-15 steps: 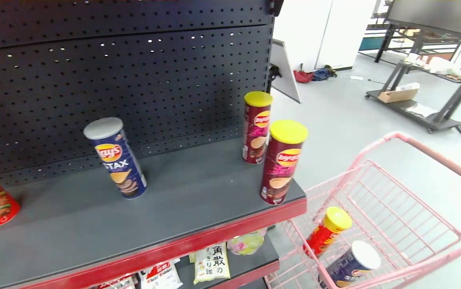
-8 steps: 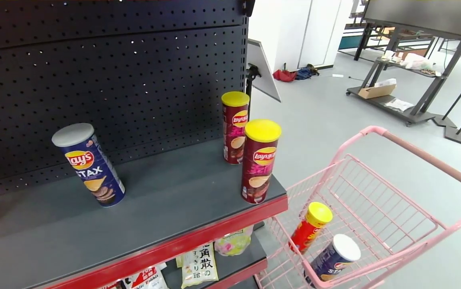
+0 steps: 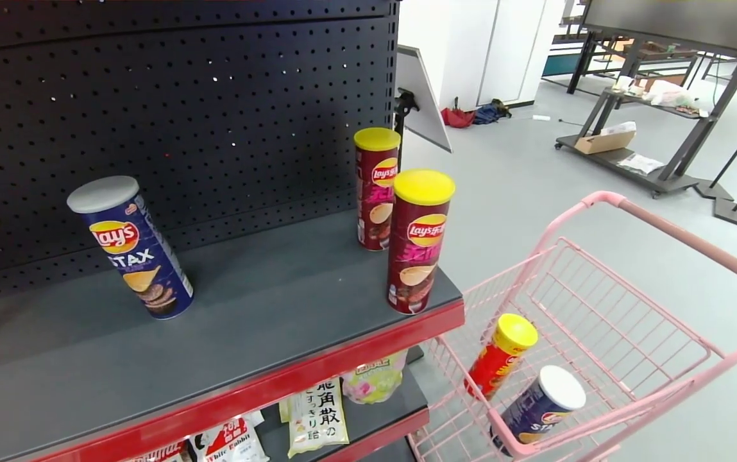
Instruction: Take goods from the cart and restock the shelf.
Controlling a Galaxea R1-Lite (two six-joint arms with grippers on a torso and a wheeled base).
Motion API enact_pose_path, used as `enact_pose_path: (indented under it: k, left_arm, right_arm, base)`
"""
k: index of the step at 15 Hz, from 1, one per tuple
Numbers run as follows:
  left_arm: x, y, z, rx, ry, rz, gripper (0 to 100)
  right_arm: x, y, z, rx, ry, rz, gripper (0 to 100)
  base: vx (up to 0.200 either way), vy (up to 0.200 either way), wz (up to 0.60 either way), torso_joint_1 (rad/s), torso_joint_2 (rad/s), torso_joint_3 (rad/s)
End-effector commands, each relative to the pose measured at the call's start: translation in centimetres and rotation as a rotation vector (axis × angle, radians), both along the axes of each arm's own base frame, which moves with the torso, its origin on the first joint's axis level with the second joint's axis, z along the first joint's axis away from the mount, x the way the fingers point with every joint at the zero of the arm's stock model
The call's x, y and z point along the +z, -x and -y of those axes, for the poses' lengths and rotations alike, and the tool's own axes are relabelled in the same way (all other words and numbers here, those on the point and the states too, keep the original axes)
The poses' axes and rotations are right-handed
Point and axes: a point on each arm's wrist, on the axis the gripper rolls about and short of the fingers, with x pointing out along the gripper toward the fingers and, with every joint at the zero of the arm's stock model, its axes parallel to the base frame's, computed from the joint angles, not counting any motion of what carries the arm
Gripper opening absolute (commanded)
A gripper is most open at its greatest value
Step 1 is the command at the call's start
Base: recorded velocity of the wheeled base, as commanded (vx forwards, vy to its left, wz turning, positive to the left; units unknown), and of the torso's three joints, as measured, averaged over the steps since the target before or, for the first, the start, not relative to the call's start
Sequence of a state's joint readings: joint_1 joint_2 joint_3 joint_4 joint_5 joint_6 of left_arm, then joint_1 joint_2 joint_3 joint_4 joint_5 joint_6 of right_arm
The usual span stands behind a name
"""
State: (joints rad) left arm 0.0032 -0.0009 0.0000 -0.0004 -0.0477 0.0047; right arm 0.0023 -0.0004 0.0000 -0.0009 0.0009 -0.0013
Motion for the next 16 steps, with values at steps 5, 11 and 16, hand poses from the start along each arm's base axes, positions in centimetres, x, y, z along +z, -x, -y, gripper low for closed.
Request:
enact_pose_path:
  k: [5, 11, 16]
  left_arm:
    - [0.01, -0.01, 0.00, 0.000, 0.000, 0.000, 100]
    - [0.01, -0.01, 0.00, 0.000, -0.001, 0.000, 100]
    - [0.01, -0.01, 0.00, 0.000, 0.000, 0.000, 100]
  right_arm:
    - [0.01, 0.00, 0.00, 0.001, 0.000, 0.000, 100]
    - [0.01, 0.00, 0.00, 0.001, 0.000, 0.000, 100]
    - [0.01, 0.00, 0.00, 0.001, 0.000, 0.000, 100]
  base:
    - [0.000, 0.000, 0.00, -0.140, 0.35, 0.204]
    - [0.000, 0.000, 0.00, -0.136, 0.36, 0.214]
    - [0.000, 0.000, 0.00, -0.144, 0.40, 0.251]
